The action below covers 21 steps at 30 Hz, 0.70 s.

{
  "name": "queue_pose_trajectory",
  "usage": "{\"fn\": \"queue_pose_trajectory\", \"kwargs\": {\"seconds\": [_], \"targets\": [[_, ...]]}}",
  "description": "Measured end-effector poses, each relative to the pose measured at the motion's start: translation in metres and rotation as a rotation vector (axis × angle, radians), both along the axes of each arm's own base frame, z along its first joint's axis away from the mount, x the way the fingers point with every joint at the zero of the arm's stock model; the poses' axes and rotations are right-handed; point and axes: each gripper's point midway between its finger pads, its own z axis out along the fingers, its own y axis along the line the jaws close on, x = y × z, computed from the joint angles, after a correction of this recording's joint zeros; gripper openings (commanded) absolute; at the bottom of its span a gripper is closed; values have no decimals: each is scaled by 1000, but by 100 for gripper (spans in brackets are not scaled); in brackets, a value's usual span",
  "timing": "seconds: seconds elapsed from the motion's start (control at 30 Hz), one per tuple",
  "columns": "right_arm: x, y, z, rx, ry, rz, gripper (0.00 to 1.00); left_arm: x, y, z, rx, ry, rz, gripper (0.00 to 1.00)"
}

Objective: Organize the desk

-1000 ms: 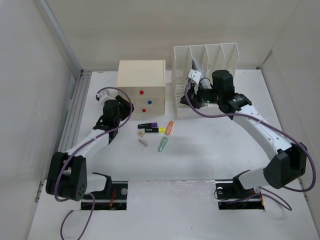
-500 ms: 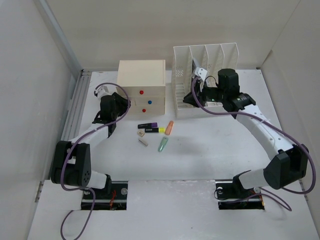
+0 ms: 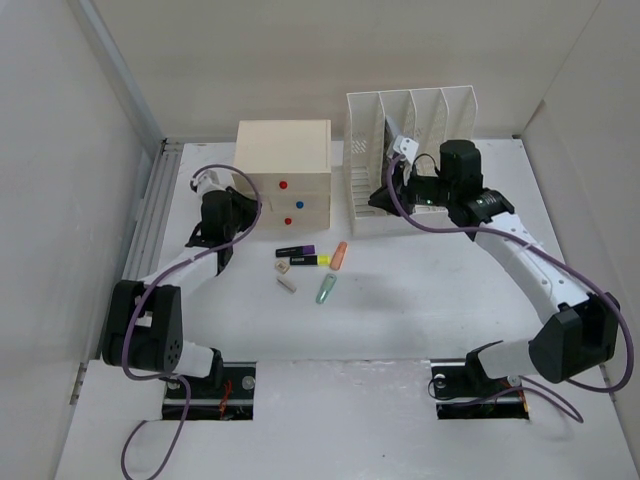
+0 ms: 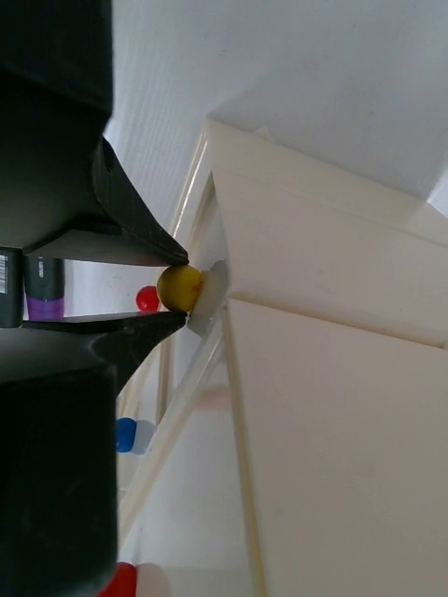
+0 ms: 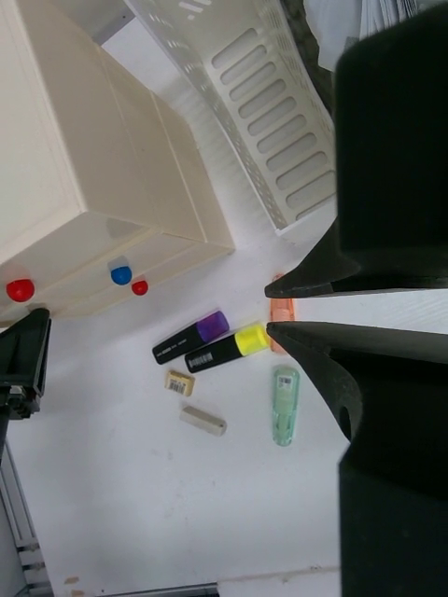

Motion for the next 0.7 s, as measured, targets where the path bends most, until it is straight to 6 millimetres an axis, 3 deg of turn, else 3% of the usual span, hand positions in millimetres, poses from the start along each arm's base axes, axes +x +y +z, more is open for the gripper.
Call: {"fn": "queue_pose_trajectory", "kwargs": {"seconds": [0.17,0.5,0.6,0.63,0.67,0.7], "targets": [[-2,1,-1,-2,0,9,22,-14,-2,-1,-30,-37,16,8],[-22,23,-13,-39,-22,122,27,-75,-3,-6,-89,-73,30,10],[-29,32,-22,-64,-18,158,34,-88,-3,-6,-92,-73,28,26],[-31,35,-25,-74,-16,167,37,-92,-2,-7,-92,-71,28,36],[-33,39,-29,-86,-19,179,39,-95,-2,-8,-90,-67,26,56],[-35,42,-33,-100,-21,190,46,-98,-2,-10,-87,-59,22,65]]}}
